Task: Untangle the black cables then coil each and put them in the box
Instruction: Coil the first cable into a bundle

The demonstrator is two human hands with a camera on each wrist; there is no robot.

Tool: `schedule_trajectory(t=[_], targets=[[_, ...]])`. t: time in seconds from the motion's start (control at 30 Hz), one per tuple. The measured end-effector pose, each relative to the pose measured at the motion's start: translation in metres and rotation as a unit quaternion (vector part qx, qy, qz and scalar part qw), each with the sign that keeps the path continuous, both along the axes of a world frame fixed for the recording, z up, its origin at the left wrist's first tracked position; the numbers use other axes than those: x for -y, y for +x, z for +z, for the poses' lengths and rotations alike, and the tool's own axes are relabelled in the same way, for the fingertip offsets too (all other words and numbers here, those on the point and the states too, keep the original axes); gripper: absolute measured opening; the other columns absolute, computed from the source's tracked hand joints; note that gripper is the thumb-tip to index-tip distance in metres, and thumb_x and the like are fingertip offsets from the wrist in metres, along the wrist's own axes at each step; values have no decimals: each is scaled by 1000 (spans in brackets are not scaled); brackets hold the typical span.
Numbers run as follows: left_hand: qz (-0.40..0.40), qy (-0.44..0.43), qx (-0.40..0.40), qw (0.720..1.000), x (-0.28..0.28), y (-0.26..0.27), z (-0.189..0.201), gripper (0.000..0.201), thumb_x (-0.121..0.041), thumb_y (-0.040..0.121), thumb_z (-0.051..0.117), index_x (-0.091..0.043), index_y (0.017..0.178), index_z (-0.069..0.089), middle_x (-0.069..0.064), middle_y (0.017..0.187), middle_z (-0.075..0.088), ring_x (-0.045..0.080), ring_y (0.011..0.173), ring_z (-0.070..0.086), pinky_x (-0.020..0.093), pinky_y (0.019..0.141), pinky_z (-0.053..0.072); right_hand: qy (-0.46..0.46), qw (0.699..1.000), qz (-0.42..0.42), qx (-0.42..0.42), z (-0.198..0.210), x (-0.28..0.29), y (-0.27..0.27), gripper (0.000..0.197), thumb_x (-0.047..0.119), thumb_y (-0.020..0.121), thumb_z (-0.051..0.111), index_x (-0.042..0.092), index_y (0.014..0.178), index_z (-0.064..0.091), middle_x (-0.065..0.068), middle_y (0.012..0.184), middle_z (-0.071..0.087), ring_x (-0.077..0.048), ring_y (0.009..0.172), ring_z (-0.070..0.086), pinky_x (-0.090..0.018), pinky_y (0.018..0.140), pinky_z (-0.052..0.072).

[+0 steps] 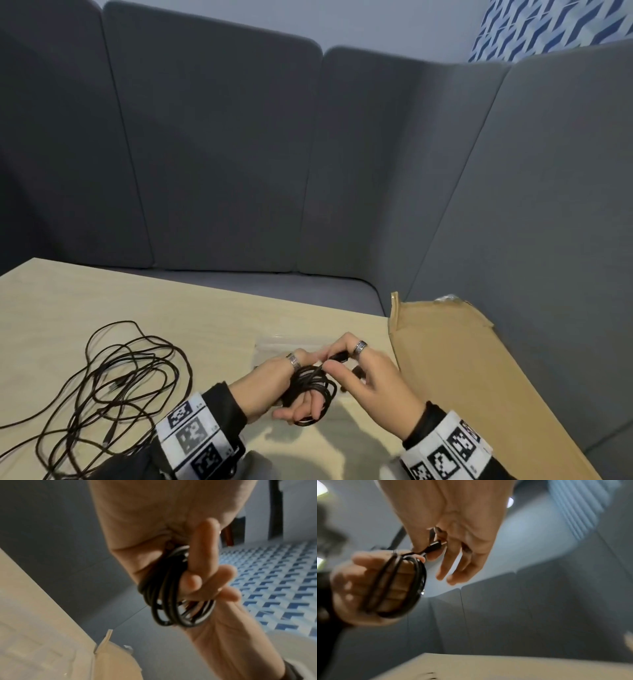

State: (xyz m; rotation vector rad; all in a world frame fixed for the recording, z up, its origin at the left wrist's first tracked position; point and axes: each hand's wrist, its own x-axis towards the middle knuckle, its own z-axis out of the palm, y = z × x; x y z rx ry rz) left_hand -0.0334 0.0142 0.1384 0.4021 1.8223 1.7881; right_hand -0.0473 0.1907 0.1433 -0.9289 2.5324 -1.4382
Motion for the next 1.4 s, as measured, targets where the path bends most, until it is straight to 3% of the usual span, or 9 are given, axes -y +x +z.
schedule_trajectory(t=[0.07, 0.23, 0.5, 0.63, 0.8, 0.93, 1.1, 1.23, 1.4], targets=[[42, -22, -15, 999, -2, -1, -1, 68, -35, 97, 23, -11, 46, 61, -1, 33, 46, 11, 26, 28, 26, 44, 30, -95, 991, -21, 92, -8, 3, 5, 22, 44, 81, 58, 23, 82, 55, 7, 74, 60, -10, 70, 57, -37, 59, 55], [217, -107, -77, 967, -14, -2, -15, 67, -42, 97, 35, -13, 41, 57, -3, 33, 45, 11, 31, 38, 20, 42, 34, -136, 982, -89, 95, -19, 16, 11, 14, 28, 91, 56, 19, 83, 50, -5, 71, 65, -33, 70, 64, -39, 51, 53], [370, 23, -63, 927, -24, 1, -7, 64, -40, 96, 39, -13, 38, 43, 2, 34, 37, 11, 31, 32, 19, 40, 29, -27, 984, -145, -99, -18, 41, 11, 12, 39, 96, 35, 29, 91, 37, 7, 74, 57, -10, 70, 55, -33, 66, 48], [382, 24, -65, 921, -27, -4, -14, 65, -47, 97, 33, -18, 39, 41, 2, 38, 38, 17, 40, 36, 28, 54, 34, 52, 981, -137, -130, -19, 46, -1, 18, 53, 91, 24, 35, 94, 28, 6, 76, 58, -15, 71, 57, -37, 67, 49], [380, -56, -179, 906, -20, -7, -11, 55, -46, 98, 28, -19, 52, 41, -12, 43, 43, 11, 53, 39, 30, 61, 35, 75, 928, -152, -333, -15, 42, -11, 32, 46, 99, 20, 19, 97, 37, 10, 65, 58, -16, 53, 56, -24, 41, 43], [292, 99, -7, 951, -17, -7, -2, 46, -37, 96, 39, -16, 57, 52, -6, 55, 51, 12, 57, 48, 24, 64, 38, -45, 966, -180, -181, -20, 46, -8, 18, 51, 87, 31, 33, 88, 32, 20, 61, 49, -15, 61, 59, -29, 58, 47], [235, 307, 170, 906, -2, -8, 0, 28, -32, 80, 51, -12, 77, 71, 8, 74, 68, 20, 72, 65, 37, 76, 40, -212, 922, -290, -141, -13, 50, -12, 18, 17, 96, 43, 29, 85, 36, 9, 66, 50, 2, 61, 55, -8, 51, 38], [229, 350, 170, 892, -10, -8, 6, 40, -39, 85, 45, -9, 96, 69, 6, 69, 60, 19, 71, 59, 38, 82, 39, -240, 921, -290, -104, -11, 57, -13, 21, 10, 96, 41, 27, 85, 36, 6, 67, 53, 1, 57, 58, -12, 47, 45], [316, 279, 22, 907, -28, -6, 7, 34, -29, 99, 31, -7, 102, 57, -1, 54, 42, 10, 49, 35, 26, 57, 30, -218, 922, -299, -116, -15, 61, -16, 20, 14, 95, 42, 29, 84, 35, 6, 61, 51, -4, 56, 55, -12, 46, 38]])
